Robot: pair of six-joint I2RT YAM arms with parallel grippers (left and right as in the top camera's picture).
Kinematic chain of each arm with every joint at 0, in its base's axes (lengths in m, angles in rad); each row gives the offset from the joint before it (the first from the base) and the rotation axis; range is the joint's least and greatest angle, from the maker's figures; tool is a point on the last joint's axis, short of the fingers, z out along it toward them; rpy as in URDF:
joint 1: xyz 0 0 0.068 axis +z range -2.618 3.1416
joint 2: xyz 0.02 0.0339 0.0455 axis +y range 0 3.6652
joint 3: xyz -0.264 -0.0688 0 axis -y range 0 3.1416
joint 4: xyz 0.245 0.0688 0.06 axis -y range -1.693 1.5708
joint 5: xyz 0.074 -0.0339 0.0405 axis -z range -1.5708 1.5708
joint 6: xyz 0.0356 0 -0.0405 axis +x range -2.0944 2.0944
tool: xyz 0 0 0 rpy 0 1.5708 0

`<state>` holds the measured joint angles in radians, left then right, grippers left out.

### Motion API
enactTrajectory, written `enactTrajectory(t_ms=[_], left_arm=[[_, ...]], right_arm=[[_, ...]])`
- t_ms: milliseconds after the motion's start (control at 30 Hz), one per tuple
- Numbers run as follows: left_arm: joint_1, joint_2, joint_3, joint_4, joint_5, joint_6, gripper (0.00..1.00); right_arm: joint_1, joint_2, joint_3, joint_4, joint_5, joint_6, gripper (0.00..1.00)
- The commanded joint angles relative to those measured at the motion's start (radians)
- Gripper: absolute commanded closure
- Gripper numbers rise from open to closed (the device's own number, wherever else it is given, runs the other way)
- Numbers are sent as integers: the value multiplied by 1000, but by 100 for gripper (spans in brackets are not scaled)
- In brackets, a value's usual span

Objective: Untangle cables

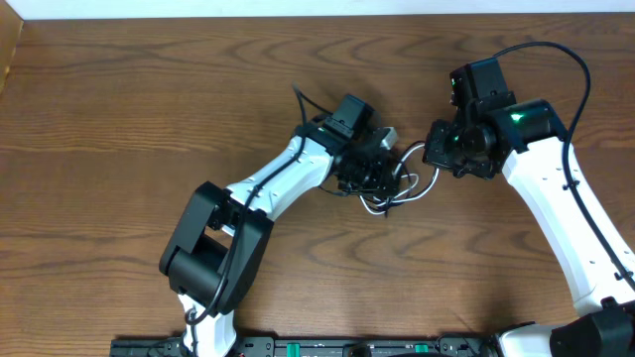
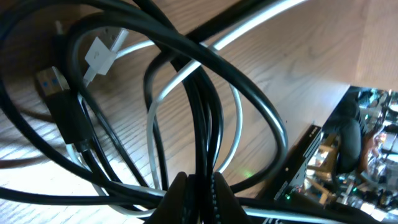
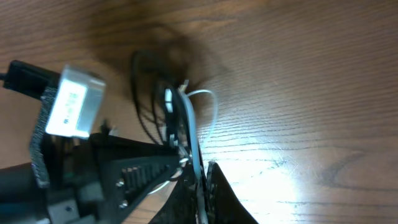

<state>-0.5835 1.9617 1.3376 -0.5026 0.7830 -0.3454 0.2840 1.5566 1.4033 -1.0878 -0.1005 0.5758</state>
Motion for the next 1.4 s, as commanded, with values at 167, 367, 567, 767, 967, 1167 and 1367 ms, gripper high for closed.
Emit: enactTrajectory(t_ms=[167, 367, 567, 767, 967, 1167, 1367], left_arm=[[40, -126, 13, -26, 20, -29, 93], [121, -232, 13, -28, 177, -27, 93], [147, -243, 13, -47, 238, -27, 92], [147, -243, 13, -51, 192, -79, 93], [146, -243, 13, -58, 188, -88, 93], [146, -243, 13, -58, 169, -113, 92], [146, -243, 12, -69, 165, -113, 92]], right_arm=[[-3, -6, -5, 11, 32, -27, 92], [1, -6, -5, 43, 18, -74, 78], [6, -6, -5, 129, -209, -197, 58], [6, -6, -5, 176, -314, -196, 58], [6, -6, -5, 177, -321, -183, 57], [25, 17, -5, 200, -327, -146, 58], [68, 33, -5, 238, -328, -147, 62]])
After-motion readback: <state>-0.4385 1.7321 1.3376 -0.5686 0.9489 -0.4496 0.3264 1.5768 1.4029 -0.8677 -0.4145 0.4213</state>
